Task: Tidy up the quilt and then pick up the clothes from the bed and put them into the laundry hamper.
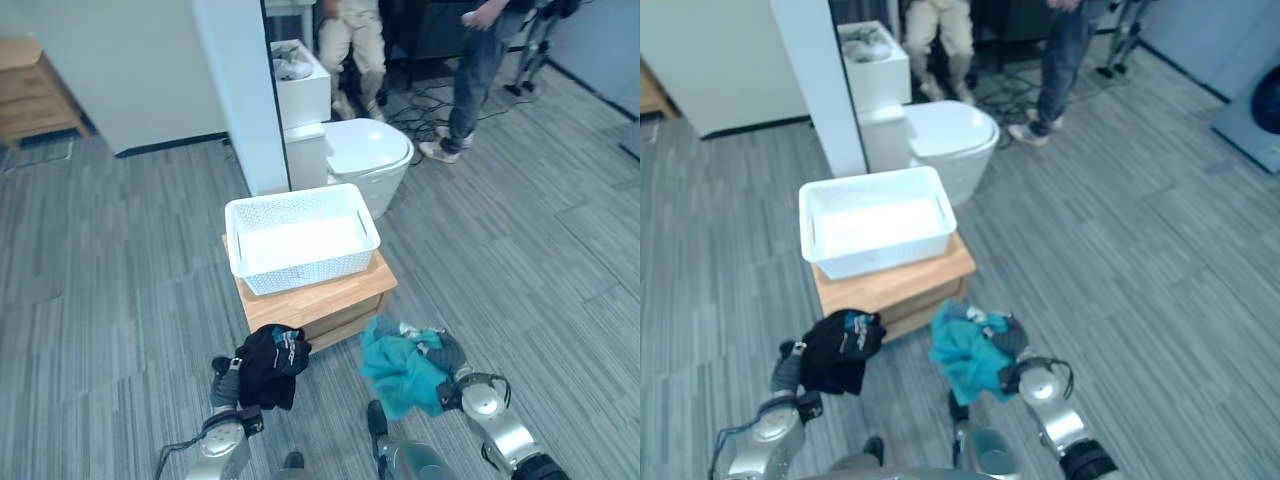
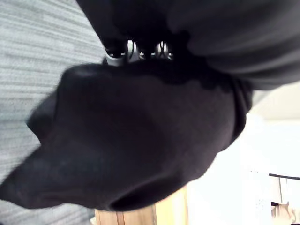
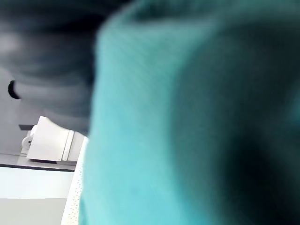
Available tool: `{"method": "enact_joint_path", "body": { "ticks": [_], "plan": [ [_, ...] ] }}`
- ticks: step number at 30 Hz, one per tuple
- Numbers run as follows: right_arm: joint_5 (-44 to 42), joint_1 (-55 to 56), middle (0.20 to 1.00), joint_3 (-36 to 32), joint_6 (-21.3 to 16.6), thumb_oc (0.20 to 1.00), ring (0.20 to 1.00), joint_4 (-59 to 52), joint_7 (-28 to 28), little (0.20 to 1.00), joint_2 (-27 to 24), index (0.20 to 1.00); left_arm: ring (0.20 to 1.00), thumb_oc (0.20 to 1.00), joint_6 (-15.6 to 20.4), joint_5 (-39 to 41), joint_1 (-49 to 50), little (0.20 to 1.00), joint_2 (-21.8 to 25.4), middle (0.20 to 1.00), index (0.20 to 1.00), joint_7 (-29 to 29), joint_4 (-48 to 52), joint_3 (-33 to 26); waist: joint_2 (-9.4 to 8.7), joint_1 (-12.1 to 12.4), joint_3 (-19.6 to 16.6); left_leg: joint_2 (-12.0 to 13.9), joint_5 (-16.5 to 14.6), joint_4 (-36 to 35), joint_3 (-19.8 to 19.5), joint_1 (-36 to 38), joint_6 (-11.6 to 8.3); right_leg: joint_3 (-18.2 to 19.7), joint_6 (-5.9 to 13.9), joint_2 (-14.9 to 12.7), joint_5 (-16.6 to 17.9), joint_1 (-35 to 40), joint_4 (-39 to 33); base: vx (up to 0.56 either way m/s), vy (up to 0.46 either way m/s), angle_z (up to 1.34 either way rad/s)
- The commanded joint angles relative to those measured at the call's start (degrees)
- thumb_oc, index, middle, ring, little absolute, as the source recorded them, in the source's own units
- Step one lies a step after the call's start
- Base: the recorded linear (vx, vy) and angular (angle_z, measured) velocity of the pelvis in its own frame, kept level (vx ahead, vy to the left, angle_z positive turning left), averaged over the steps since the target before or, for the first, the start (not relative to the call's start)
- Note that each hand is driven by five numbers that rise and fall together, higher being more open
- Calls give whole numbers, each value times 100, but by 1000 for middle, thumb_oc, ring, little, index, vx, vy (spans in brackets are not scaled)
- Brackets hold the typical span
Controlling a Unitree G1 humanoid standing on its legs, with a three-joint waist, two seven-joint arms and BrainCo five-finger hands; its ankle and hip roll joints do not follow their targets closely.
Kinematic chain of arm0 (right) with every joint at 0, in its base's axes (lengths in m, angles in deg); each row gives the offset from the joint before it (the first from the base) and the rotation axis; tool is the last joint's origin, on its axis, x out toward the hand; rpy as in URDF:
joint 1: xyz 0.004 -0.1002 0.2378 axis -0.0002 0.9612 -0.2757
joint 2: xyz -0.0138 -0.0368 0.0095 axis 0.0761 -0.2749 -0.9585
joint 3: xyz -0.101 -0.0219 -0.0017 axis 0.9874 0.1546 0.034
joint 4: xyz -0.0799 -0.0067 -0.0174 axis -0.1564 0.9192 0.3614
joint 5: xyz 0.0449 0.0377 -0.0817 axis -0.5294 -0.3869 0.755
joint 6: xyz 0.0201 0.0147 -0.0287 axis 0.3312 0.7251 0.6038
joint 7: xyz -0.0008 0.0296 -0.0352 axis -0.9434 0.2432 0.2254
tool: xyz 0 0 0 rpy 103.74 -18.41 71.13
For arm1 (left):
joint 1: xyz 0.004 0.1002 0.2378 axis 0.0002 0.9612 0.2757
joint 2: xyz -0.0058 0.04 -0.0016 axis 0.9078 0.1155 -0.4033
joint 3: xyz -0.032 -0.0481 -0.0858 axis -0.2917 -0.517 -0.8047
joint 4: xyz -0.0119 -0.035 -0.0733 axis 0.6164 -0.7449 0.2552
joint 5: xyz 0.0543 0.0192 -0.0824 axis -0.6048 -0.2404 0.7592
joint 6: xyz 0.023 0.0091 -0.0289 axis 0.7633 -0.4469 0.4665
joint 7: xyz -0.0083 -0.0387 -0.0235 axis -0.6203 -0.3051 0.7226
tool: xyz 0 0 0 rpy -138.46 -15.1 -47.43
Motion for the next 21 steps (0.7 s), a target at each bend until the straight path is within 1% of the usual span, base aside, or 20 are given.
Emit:
{"method": "enact_joint_path", "body": {
  "ticks": [1, 2, 4, 5, 6, 7, 8, 9, 10, 11, 12, 13, 14, 15, 16, 17, 18, 19, 20, 21],
  "plan": [
    [209, -459, 200, -340, -177, 200, 200, -459, -3, 200, -199, 200, 200, 200, 177, -193, -173, 200, 144, 200, 200, 219, 515, -3, -104, 16, -120, -235, 16, 311, 1256, -403, -60, -534, 580, -517, -1108, 796, 23, 193, -49, 93],
    [211, -513, 200, -376, -160, 200, 200, -477, -21, 200, -228, 200, 200, 200, 176, -194, -139, 200, 137, 200, 200, 220, 539, -44, -88, 69, -118, -323, 139, 287, 1426, -624, -45, -590, 582, -495, -1134, 875, -16, 188, -2, 84],
    [198, -602, 200, -446, -147, 200, 200, -475, -58, 200, -290, 200, 200, 200, 165, -197, -62, 200, 150, 200, 200, 300, 611, -113, -32, 163, -104, -270, 359, 143, 1626, -853, -87, -658, 587, -457, -1233, 971, -18, 154, 77, 41],
    [214, -666, 200, -444, -134, 200, 200, -530, -64, 200, -299, 200, 200, 200, 153, -201, 10, 200, 164, 200, 200, 305, 659, -157, -5, 218, -121, -271, 362, -1, 1569, -813, -65, -686, 593, -433, -1235, 999, -5, 202, 93, 7],
    [231, -703, 200, -425, -126, 200, 200, -546, -84, 200, -281, 200, 200, 200, 135, -210, 85, 200, 164, 200, 200, 298, 659, -186, -7, 259, -138, -338, 368, -159, 1434, -696, -24, -706, 618, -421, -1252, 1049, 50, 219, 89, -5],
    [258, -704, 200, -451, -136, 200, 200, -570, -78, 200, -263, 200, 200, 200, 104, -214, 99, 200, 167, 200, 200, 314, 675, -192, -8, 280, -172, -375, 375, -328, 1373, -587, 38, -735, 645, -417, -1264, 1020, 282, 145, 60, -13],
    [260, -702, 200, -452, -136, 200, 200, -571, -78, 200, -262, 200, 200, 200, 101, -214, 103, 200, 169, 200, 200, 314, 679, -192, -10, 277, -169, -385, 389, -358, 1370, -569, 43, -738, 650, -424, -1280, 1016, 305, 149, 78, -20],
    [316, -709, 200, -514, -168, 200, 200, -591, -91, 200, -253, 200, 200, 200, 38, -259, 114, 200, 208, 200, 200, 357, 695, -187, -23, 298, -175, -414, 394, -590, 1380, -349, 151, -832, 765, -423, -1377, 978, 936, 125, 70, -9],
    [363, -733, 200, -523, -162, 200, 200, -600, -115, 200, -221, 200, 200, 200, -3, -335, 134, 200, 241, 200, 200, 389, 672, -197, 0, 285, -170, -394, 376, -698, 1387, -232, 195, -901, 916, -465, -1257, 771, 1476, 240, 88, 7],
    [393, -819, 200, -523, -186, 200, 200, -758, -93, 200, -198, 200, 200, 200, -25, -474, 59, 200, 351, 200, 200, 346, 638, -188, -7, 128, -52, -368, 360, -825, 1255, -22, 233, -656, 1250, -509, -649, 143, 2580, 156, 48, 28],
    [395, -822, 200, -523, -183, 200, 200, -761, -93, 200, -198, 200, 200, 200, -26, -476, 54, 200, 349, 200, 200, 344, 637, -190, -15, 127, -53, -379, 353, -820, 1255, -33, 239, -648, 1258, -524, -674, 108, 2635, 239, -13, 52],
    [407, -890, 200, -609, -178, 200, 200, -970, -62, 200, -322, 200, 200, 200, 1, -495, -44, 200, 412, 200, 200, 364, 618, -170, -18, -27, 8, -300, 300, -825, 977, 34, 114, -290, 1083, -376, -902, -251, 2369, 189, -64, 82],
    [411, -920, 200, -660, -175, 200, 200, -1067, -44, 200, -401, 200, 200, 200, 19, -458, -102, 200, 437, 200, 200, 399, 598, -160, -41, -116, 7, -300, 281, -825, 879, 41, 62, -179, 977, -332, -1031, -268, 1988, 202, -68, 94],
    [411, -918, 200, -662, -172, 200, 200, -1072, -45, 200, -404, 200, 200, 200, 21, -456, -106, 200, 436, 200, 200, 401, 593, -159, -34, -138, 15, -294, 269, -825, 854, 53, 57, -206, 973, -330, -1041, -234, 1968, 240, -117, 103],
    [282, -993, 200, -832, -189, 200, 200, -1336, -13, 200, -595, 200, 200, 200, 12, -373, -216, 200, 523, 200, 200, 560, 626, -125, -92, -333, -9, -340, 211, -825, 584, 94, -4, 300, 816, -196, -1072, -401, 1163, 185, -85, 84],
    [279, -988, 200, -836, -184, 200, 200, -1344, -15, 200, -601, 200, 200, 200, 10, -369, -218, 200, 521, 200, 200, 562, 625, -123, -80, -361, 12, -331, 195, -825, 550, 118, -6, 262, 814, -194, -1070, -341, 1119, 237, -145, 92],
    [258, -1034, 200, -952, -191, 200, 200, -1528, 82, 200, -704, 200, 200, 200, -5, -314, -322, 200, 602, 200, 200, 628, 645, -98, -154, -412, -53, -363, 153, -825, 414, 100, -1, 558, 762, -197, -1055, -261, 727, 94, -121, 122],
    [259, -1108, 200, -988, -164, 200, 200, -1470, 84, 200, -709, 200, 200, 200, -64, -354, -349, 200, 634, 200, 200, 677, 643, -86, -170, -422, -63, -345, 151, -825, 367, 111, -11, 549, 789, -222, -995, -177, 641, 195, -200, 120],
    [366, -1455, 200, -968, -140, 200, 200, -1607, 162, 200, -801, 200, 200, 200, -59, -379, -349, 200, 680, 200, 200, 736, 595, -79, -225, -401, -169, -329, 136, -825, 400, 139, -14, 516, 753, -310, -915, -56, 477, 135, -137, 112],
    [366, -1468, 200, -963, -139, 200, 200, -1601, 164, 200, -801, 200, 200, 200, -56, -378, -354, 200, 678, 200, 200, 738, 590, -84, -226, -403, -159, -330, 134, -825, 402, 148, -14, 517, 754, -312, -907, -40, 460, 206, -140, 56]
  ]
}}
